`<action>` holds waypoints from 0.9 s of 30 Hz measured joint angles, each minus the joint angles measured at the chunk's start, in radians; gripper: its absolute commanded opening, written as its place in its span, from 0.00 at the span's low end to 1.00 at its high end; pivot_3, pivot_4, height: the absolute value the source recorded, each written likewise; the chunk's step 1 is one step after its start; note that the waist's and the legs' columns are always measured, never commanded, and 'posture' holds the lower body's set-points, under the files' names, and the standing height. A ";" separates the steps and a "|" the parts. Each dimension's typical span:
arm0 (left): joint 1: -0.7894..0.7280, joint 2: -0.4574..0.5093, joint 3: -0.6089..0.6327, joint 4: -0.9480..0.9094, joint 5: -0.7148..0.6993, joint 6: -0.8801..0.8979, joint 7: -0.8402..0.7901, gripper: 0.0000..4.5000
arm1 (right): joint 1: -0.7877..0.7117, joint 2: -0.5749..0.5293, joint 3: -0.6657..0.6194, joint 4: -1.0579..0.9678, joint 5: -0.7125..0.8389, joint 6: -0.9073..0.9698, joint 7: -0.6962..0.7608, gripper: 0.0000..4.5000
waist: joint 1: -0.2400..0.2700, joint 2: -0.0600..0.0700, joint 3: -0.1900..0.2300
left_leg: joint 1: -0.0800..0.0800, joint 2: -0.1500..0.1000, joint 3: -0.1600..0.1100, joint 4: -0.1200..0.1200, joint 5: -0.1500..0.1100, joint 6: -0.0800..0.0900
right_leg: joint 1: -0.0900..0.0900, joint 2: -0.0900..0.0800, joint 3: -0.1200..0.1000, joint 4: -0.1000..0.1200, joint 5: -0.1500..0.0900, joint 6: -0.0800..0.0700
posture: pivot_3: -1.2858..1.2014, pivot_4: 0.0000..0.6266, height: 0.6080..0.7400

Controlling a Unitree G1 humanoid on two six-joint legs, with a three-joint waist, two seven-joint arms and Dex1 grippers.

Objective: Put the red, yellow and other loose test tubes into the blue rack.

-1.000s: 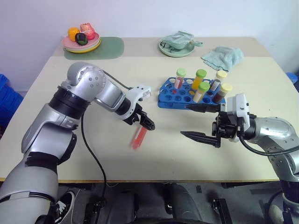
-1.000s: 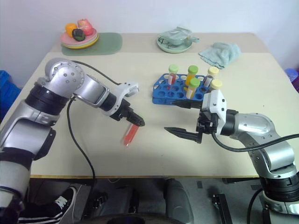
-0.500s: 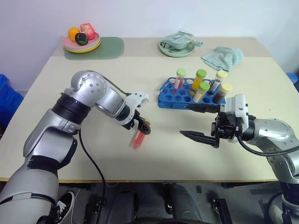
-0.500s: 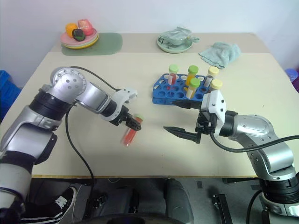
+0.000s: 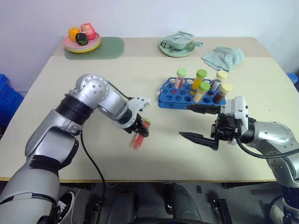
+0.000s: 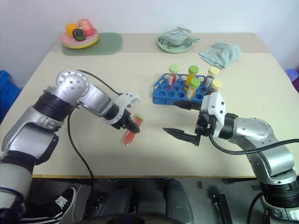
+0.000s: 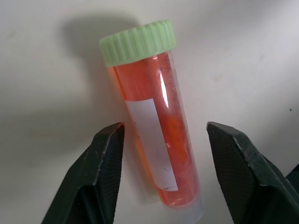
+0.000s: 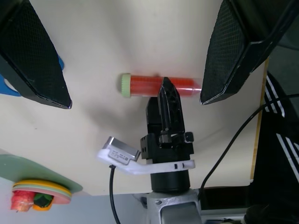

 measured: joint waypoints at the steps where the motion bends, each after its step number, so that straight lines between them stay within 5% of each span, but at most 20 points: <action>1: 0.001 -0.001 0.003 0.000 0.000 0.000 0.007 0.61 | 0.000 0.000 -0.001 0.000 0.000 0.000 0.000 1.00 | 0.000 0.000 0.000 | 0.000 0.000 0.000 0.000 0.000 0.000 | 0.000 0.000 0.000 0.000 0.000 0.000 | 0.52 0.24 1.00; 4: 0.012 -0.005 0.020 -0.003 0.001 0.000 0.020 0.61 | 0.000 0.000 -0.001 0.000 0.000 0.000 0.000 1.00 | 0.000 0.000 0.000 | 0.000 0.000 0.000 0.000 0.000 0.000 | 0.000 0.000 0.000 0.000 0.000 0.000 | 0.52 0.24 1.00; 9: 0.031 -0.008 0.039 -0.008 -0.008 0.000 0.044 0.21 | -0.001 0.000 -0.001 0.000 0.000 0.000 0.001 1.00 | 0.000 0.000 0.000 | 0.000 0.000 0.000 0.000 0.000 0.000 | 0.000 0.000 0.000 0.000 0.000 0.000 | 0.52 0.24 1.00; 21: 0.040 -0.006 0.060 -0.021 -0.022 0.000 0.083 0.21 | -0.001 0.000 -0.001 0.000 0.000 0.000 0.001 1.00 | 0.000 0.000 0.000 | 0.000 0.000 0.000 0.000 0.000 0.000 | 0.000 0.000 0.000 0.000 0.000 0.000 | 0.52 0.24 1.00; 27: 0.031 0.090 0.060 -0.132 0.050 0.000 -0.034 0.21 | 0.001 0.000 -0.013 0.003 -0.001 -0.002 0.004 1.00 | -0.002 0.000 0.000 | 0.000 0.000 0.000 0.000 0.000 -0.001 | 0.000 0.000 0.000 0.000 0.000 0.000 | 0.52 0.24 1.00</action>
